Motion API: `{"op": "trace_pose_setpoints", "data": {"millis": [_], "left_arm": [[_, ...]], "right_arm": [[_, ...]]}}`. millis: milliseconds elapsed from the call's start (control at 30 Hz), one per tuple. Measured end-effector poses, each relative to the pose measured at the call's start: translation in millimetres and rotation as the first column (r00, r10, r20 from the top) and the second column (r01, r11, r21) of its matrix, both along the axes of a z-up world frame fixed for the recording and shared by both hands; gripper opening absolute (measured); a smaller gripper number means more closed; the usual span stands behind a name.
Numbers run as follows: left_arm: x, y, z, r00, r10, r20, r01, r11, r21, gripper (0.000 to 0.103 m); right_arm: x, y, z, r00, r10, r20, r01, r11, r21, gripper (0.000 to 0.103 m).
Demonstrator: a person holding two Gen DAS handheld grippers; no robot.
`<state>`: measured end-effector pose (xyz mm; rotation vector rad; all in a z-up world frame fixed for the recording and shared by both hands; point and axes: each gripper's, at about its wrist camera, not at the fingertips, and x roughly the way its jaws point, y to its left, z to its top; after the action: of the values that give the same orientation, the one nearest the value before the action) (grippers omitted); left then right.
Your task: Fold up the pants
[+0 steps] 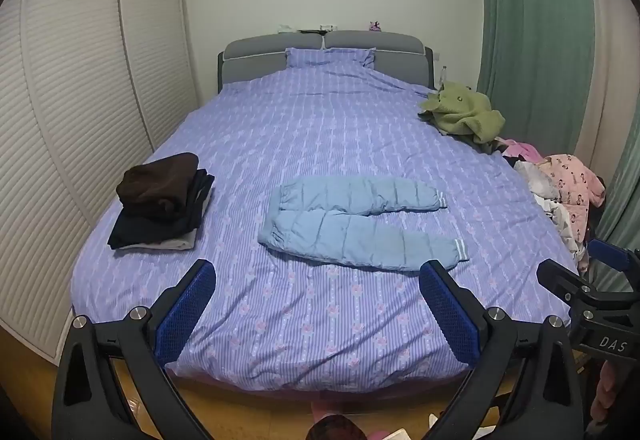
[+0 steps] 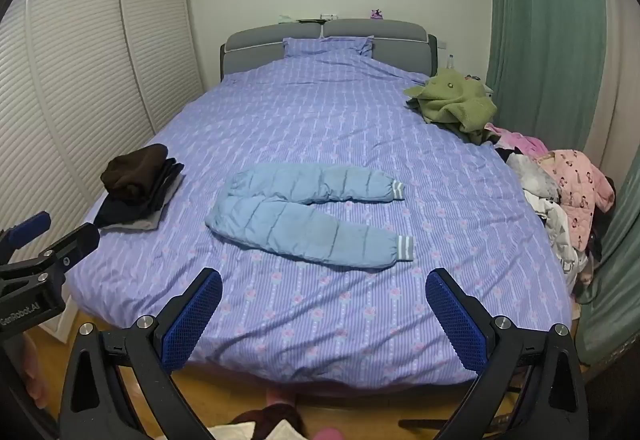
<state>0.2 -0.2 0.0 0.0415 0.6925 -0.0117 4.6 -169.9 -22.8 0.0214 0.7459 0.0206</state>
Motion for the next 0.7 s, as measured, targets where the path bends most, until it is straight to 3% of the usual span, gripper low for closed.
{"op": "trace_pose_setpoints", "data": {"millis": [700], "left_arm": [[-9, 7, 0, 1.0, -0.016, 0.025, 0.016, 1.0, -0.024, 0.103]], "right_arm": [[-2, -1, 1, 1.0, 0.0, 0.006, 0.001, 1.0, -0.003, 0.103]]}}
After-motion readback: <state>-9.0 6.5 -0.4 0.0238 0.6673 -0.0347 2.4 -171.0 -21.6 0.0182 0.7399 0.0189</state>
